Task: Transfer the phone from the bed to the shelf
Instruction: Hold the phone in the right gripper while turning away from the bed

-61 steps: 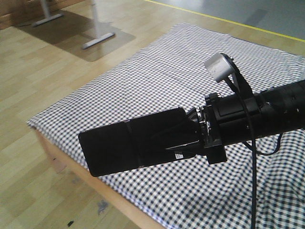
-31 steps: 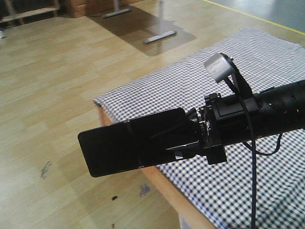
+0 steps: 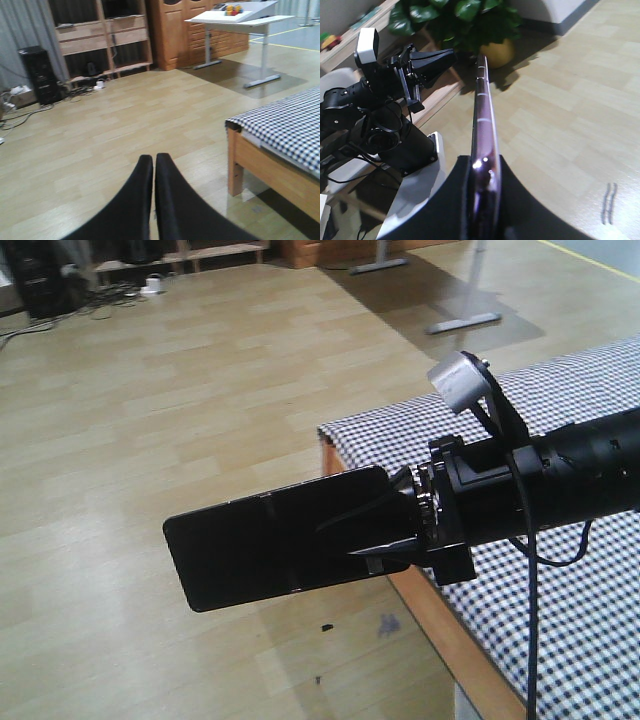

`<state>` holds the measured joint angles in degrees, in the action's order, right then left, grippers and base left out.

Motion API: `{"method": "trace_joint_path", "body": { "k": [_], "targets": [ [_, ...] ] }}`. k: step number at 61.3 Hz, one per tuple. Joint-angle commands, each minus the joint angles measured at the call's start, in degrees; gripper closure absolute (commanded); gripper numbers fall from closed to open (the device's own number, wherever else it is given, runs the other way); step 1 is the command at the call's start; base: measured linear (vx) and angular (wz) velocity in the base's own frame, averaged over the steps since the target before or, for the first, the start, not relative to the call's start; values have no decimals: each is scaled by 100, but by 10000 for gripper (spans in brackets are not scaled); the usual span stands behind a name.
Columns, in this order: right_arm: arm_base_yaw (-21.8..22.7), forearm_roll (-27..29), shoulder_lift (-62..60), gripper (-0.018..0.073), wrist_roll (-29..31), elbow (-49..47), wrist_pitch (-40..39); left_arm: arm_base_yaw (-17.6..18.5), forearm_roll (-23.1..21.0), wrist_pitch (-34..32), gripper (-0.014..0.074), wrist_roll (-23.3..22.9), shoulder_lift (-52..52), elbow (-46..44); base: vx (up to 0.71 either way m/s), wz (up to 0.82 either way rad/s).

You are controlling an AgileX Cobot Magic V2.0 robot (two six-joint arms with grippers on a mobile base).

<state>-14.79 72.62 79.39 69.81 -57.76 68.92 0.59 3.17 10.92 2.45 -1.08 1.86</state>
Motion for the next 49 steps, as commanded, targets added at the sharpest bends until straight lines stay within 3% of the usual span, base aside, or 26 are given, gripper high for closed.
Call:
{"method": "trace_joint_path", "body": {
  "k": [1,49],
  "targets": [
    [-6,502,-197,560,14,-144,498,12,-25,-417,596,-22,-23,-146,-11,42],
    [-6,502,-197,560,14,-144,498,12,-25,-417,596,-22,-23,-146,-9,35]
  ]
}}
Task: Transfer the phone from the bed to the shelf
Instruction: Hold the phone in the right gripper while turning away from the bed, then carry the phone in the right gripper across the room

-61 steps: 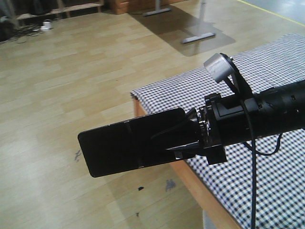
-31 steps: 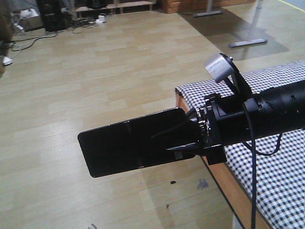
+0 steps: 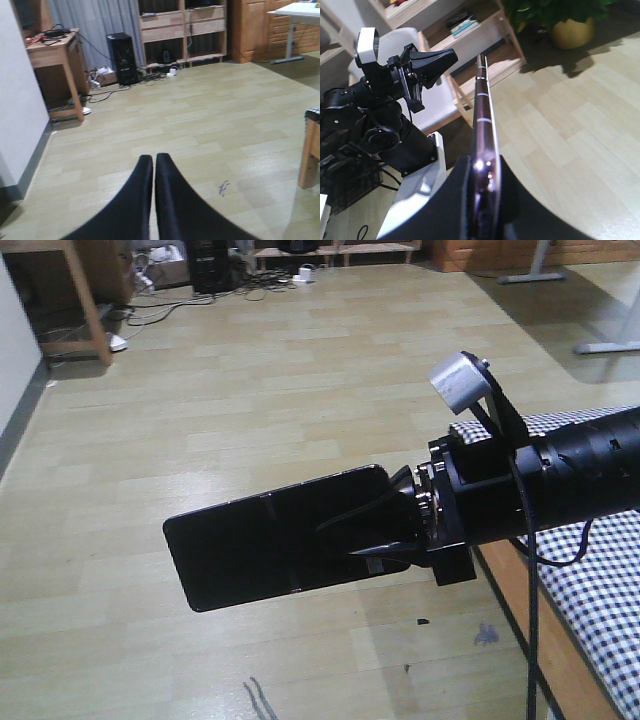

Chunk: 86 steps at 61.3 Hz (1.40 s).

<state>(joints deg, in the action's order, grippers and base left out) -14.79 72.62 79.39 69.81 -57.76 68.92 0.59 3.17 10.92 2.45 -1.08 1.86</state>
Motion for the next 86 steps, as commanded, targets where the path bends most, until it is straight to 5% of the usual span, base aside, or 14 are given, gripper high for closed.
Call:
{"method": "trace_joint_path", "body": {
  "k": [1,86],
  "targets": [
    [-6,502,-197,560,14,-144,498,12,-25,-417,596,-22,-23,-146,-8,31],
    [-6,502,-197,560,14,-144,498,12,-25,-417,596,-22,-23,-146,2,9]
  ]
}}
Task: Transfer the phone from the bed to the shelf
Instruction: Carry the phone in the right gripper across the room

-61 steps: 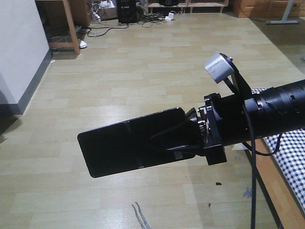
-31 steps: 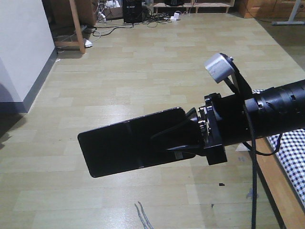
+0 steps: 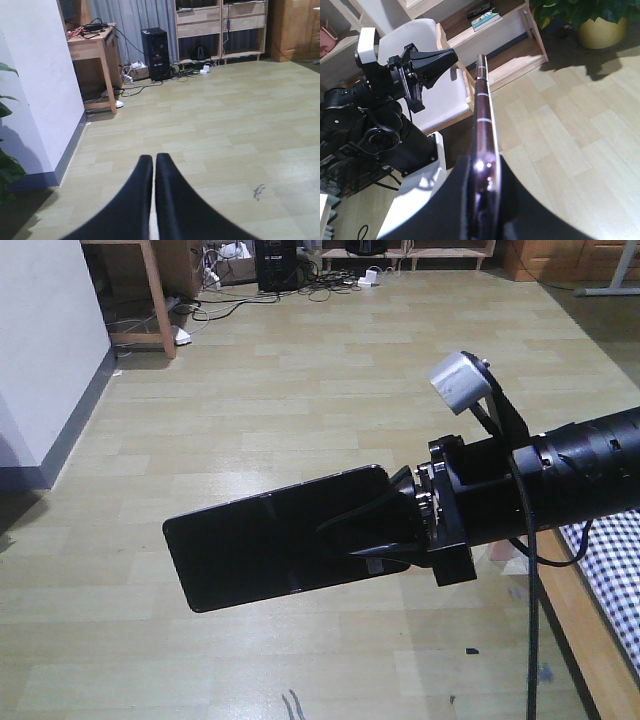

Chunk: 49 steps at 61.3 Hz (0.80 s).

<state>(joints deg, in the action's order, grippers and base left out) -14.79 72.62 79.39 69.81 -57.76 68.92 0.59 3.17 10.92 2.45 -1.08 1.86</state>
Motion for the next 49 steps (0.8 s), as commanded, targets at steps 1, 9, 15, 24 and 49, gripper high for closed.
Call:
{"method": "trace_joint_path", "body": {
  "k": [1,9,15,24,49],
  "targets": [
    [-6,502,-197,560,14,-144,498,12,-25,-417,596,-22,-23,-146,21,8],
    [-6,502,-197,560,14,-144,498,12,-25,-417,596,-22,-23,-146,23,5],
    [-6,502,-197,560,14,-144,498,12,-25,-417,596,-22,-23,-146,27,0],
    [-6,502,-197,560,14,-144,498,12,-25,-417,596,-22,-23,-146,29,-4],
    [-6,502,-197,560,14,-144,498,12,-25,-417,596,-22,-23,-146,31,-6]
  ]
}}
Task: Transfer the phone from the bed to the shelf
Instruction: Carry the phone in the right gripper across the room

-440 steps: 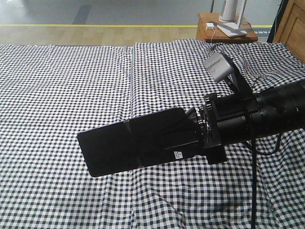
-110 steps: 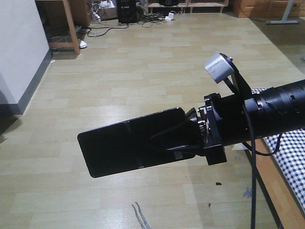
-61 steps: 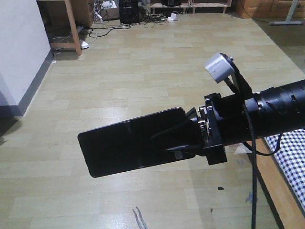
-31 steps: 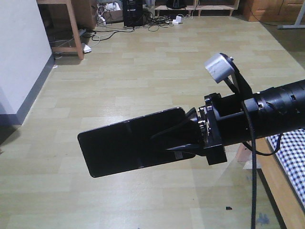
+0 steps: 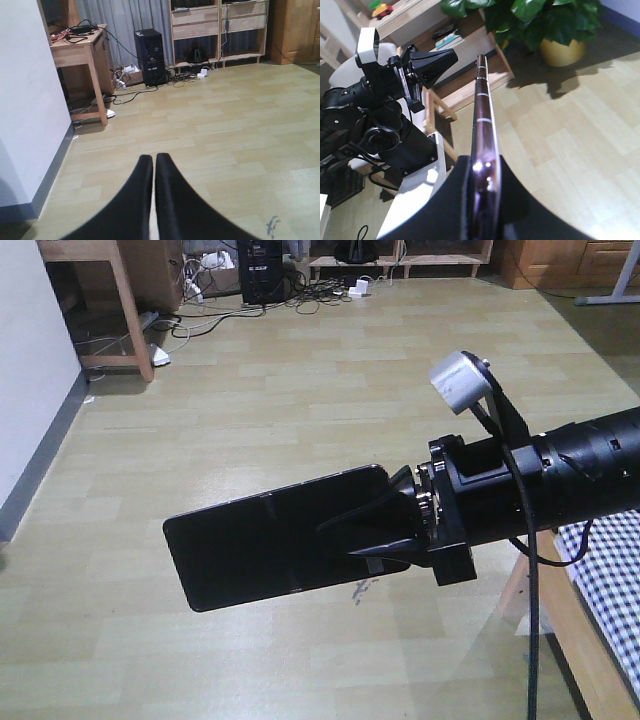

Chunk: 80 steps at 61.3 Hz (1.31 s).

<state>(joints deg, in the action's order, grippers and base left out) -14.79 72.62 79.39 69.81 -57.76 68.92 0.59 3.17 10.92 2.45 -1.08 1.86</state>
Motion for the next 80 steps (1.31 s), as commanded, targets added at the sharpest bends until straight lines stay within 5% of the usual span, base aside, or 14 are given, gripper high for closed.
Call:
{"method": "trace_joint_path", "body": {
  "k": [1,80],
  "targets": [
    [-6,502,-197,560,14,-144,498,12,-25,-417,596,-22,-23,-146,34,-5],
    [-6,502,-197,560,14,-144,498,12,-25,-417,596,-22,-23,-146,39,-3]
  ]
}}
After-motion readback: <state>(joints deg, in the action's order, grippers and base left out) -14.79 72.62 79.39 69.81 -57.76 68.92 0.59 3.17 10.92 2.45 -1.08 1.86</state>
